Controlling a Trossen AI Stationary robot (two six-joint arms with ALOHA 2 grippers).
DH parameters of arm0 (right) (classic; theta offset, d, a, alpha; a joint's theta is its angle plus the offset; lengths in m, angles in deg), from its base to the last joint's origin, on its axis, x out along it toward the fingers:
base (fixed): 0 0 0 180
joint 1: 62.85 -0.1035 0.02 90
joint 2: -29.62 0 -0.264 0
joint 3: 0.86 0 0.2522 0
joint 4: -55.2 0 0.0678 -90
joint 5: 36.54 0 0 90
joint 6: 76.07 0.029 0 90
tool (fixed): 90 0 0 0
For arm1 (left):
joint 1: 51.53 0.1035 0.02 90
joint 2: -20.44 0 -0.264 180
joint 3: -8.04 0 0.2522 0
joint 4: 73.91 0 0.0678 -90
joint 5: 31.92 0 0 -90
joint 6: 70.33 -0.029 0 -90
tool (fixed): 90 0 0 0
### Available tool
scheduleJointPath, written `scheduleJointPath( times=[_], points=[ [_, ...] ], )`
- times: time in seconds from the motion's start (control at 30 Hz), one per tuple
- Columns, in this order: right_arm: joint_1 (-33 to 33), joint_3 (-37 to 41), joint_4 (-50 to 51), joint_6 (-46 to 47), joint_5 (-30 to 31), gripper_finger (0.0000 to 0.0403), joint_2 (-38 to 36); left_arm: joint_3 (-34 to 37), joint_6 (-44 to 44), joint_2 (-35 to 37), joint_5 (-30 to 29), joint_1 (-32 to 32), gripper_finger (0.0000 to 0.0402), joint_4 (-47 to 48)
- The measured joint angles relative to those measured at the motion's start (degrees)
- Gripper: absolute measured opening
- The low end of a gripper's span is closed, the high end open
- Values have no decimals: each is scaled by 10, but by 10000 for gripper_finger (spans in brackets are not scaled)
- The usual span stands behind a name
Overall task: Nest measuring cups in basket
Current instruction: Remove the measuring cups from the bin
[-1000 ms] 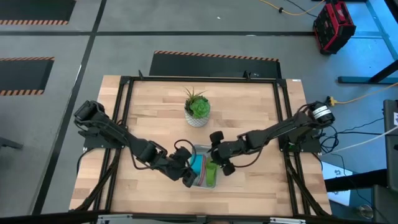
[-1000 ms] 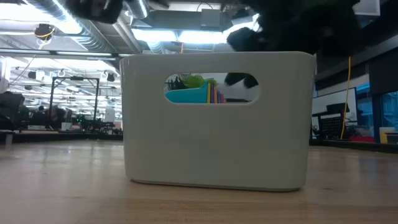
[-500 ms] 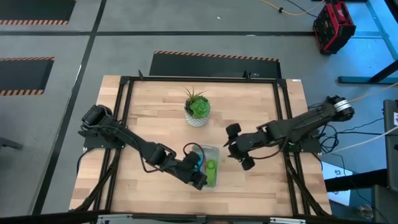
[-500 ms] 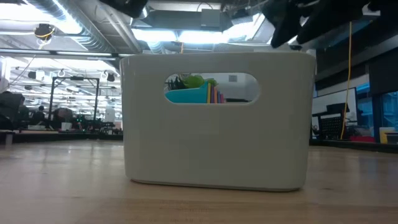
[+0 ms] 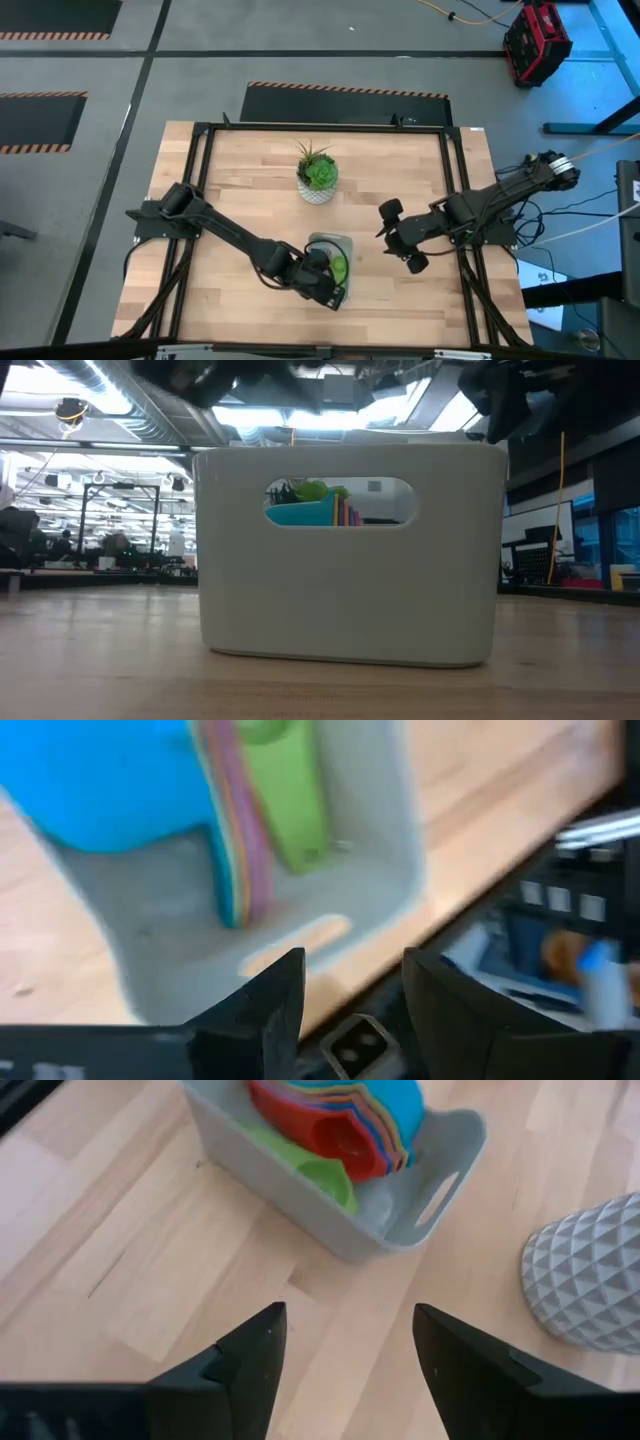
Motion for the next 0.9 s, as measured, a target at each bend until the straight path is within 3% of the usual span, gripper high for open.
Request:
scheduleJointPath(
  times=[0.9],
  points=[
    [0,12,-11,-5,-4,223,0,0,-19,-84,-15,25,163,35]
  ],
)
